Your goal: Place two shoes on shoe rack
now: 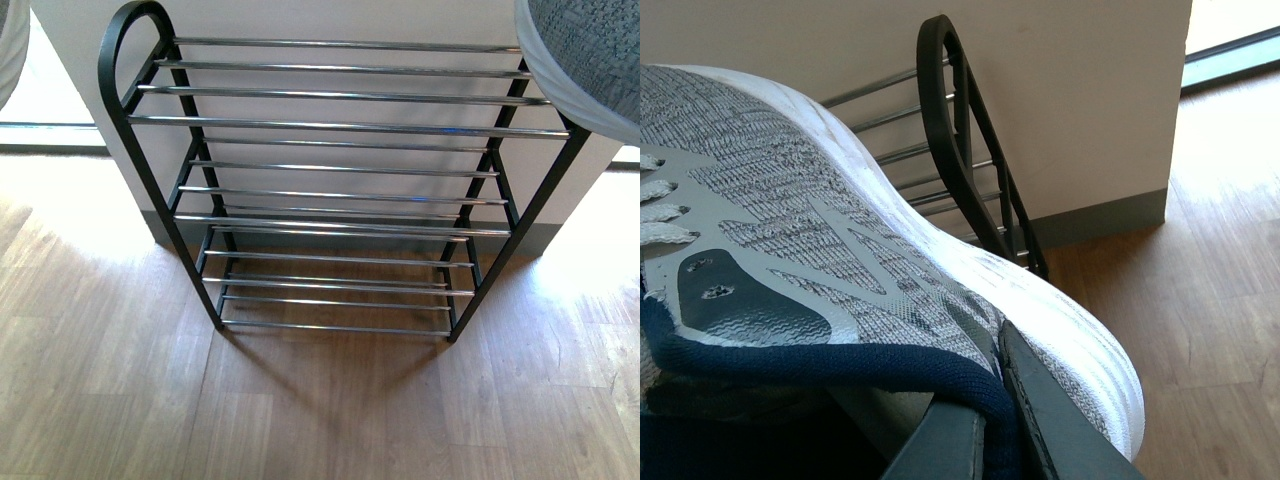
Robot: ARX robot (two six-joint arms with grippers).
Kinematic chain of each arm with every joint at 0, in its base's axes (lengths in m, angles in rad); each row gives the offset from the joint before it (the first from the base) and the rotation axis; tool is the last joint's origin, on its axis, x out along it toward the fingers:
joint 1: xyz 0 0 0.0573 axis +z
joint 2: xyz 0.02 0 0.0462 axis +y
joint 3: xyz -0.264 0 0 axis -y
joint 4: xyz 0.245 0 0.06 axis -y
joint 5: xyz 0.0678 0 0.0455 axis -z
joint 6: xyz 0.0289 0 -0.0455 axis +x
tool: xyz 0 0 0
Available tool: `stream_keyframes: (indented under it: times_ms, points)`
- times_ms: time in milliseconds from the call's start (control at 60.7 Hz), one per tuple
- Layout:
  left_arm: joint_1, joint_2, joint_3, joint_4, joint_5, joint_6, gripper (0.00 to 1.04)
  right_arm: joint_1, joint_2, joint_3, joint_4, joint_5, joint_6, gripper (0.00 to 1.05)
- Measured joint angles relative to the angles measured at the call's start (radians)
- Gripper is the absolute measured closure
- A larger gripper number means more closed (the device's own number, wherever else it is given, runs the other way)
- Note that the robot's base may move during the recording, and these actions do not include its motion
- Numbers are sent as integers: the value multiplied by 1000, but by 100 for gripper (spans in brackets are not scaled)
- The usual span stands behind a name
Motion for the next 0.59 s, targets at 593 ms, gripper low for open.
stream_keyframes:
  times_ms: [593]
  points:
    - [0, 0, 0, 0, 4, 0, 103, 397, 340, 421, -66, 298, 98, 103]
